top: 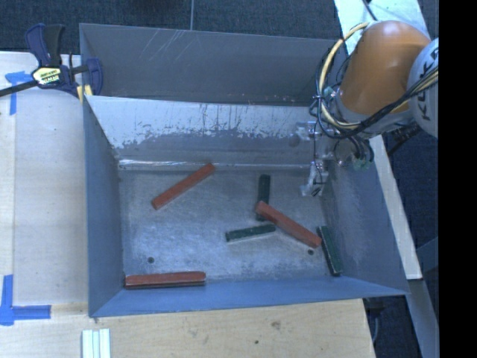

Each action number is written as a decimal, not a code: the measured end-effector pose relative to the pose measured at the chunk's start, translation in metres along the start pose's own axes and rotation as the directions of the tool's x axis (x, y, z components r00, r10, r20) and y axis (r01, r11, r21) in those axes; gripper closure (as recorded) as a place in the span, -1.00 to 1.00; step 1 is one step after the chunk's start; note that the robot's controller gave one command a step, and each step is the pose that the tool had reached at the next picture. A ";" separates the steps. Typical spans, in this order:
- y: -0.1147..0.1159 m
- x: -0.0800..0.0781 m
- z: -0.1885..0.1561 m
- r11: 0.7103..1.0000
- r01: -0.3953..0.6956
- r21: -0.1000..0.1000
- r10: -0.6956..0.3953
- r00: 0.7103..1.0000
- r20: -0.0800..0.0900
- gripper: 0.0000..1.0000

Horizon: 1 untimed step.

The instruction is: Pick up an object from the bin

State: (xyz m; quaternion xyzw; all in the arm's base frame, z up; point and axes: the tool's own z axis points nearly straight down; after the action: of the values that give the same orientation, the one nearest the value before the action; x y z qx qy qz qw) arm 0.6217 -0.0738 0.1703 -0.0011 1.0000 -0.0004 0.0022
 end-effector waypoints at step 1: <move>0.055 0.048 0.100 0.997 0.072 -0.001 -0.072 0.997 -0.012 -1.00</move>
Offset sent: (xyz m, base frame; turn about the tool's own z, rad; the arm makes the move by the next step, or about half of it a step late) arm -0.0458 0.0547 -0.0987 -0.0681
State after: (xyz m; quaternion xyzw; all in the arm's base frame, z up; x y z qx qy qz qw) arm 0.5742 -0.0187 0.0701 -0.0369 0.9993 -0.0003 -0.0037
